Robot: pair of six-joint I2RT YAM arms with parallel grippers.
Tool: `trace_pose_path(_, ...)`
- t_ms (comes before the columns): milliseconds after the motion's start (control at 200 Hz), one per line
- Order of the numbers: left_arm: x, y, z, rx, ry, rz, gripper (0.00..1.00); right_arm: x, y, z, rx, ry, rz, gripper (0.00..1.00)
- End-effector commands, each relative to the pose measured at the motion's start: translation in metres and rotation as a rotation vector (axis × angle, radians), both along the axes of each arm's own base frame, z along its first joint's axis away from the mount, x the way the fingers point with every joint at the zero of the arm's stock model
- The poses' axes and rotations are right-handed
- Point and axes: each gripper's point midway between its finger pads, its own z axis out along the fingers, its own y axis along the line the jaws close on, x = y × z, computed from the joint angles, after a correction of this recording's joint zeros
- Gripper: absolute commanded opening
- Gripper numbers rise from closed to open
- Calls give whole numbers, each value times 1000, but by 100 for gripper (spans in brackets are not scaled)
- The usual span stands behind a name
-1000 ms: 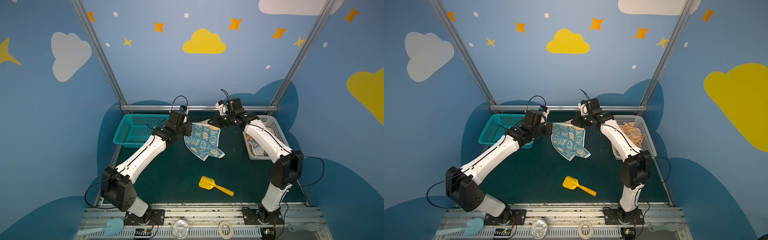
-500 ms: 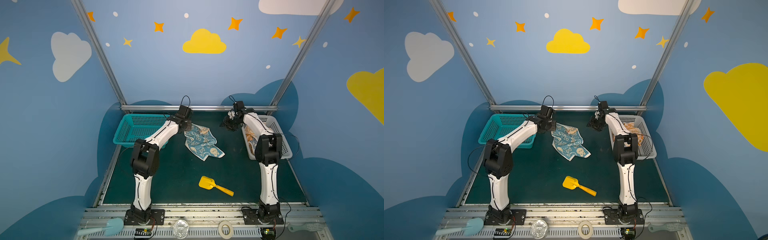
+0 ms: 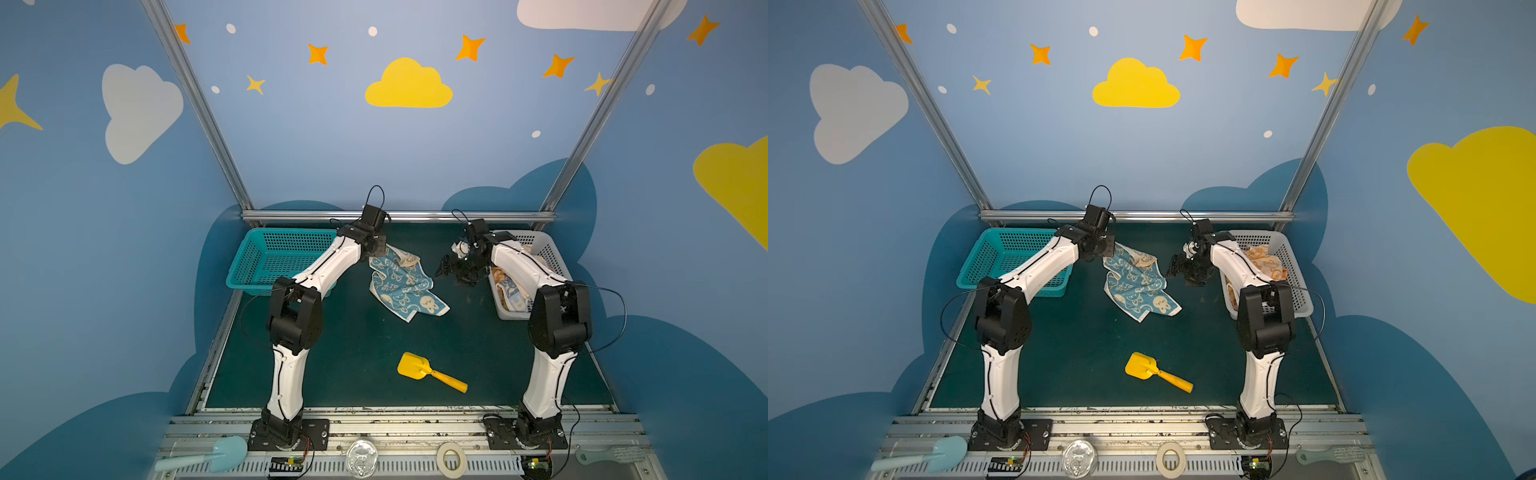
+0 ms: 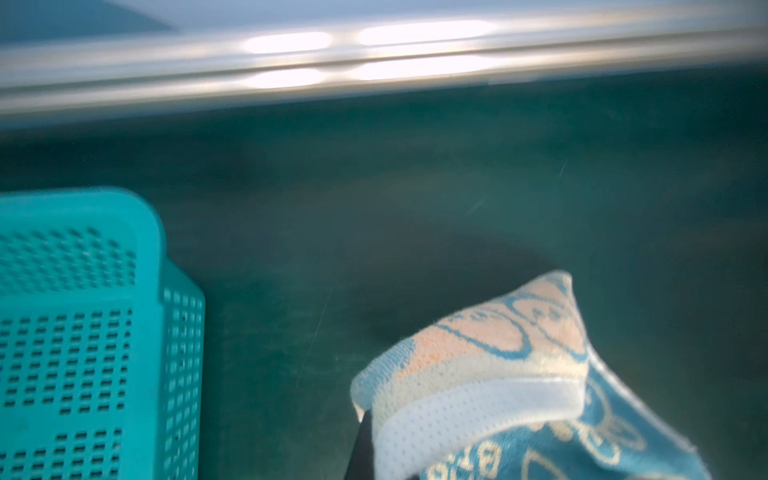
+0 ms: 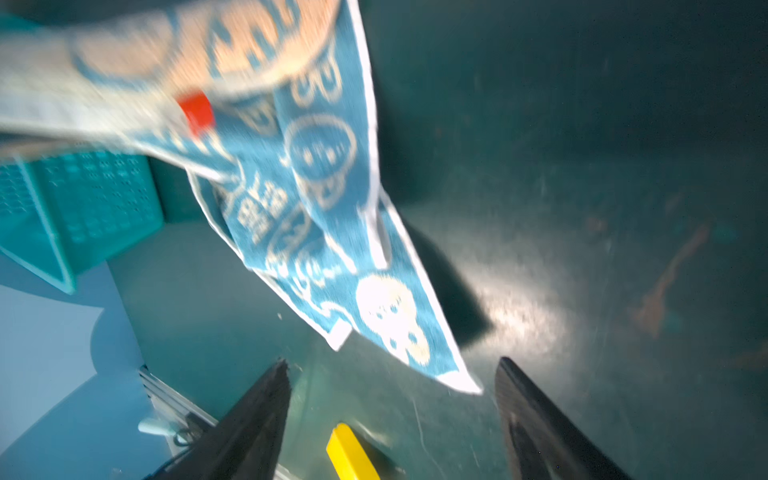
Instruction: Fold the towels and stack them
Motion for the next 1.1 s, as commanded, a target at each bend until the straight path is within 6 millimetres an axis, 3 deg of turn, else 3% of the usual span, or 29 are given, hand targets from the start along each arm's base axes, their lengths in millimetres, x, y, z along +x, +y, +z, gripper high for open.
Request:
trace_pose_path(0,13,1,-1,30,4,6,3,-16,-4,-13,-13,10,1,79)
trace_pose_path(215,30,-11,-27,20,60,5,4,-40,-6,-38,19,48,3,80)
trace_pose_path(360,25,-15,-44,18,130,-6,18,-45,-3,-46,39,50,14,80)
trace_pose_path(581,15,-8,-44,32,145,18,76,-42,0,-56,59,40,12,74)
trace_pose_path(641,13,-5,-39,37,138,25,99,-41,2,-58,66,47,11,69)
trace_pose_path(866,-3,1,-11,32,123,28,99,-43,14,-59,87,49,27,43)
trace_pose_path(1096,-35,10,-1,20,143,27,99,-45,19,-57,83,54,28,15)
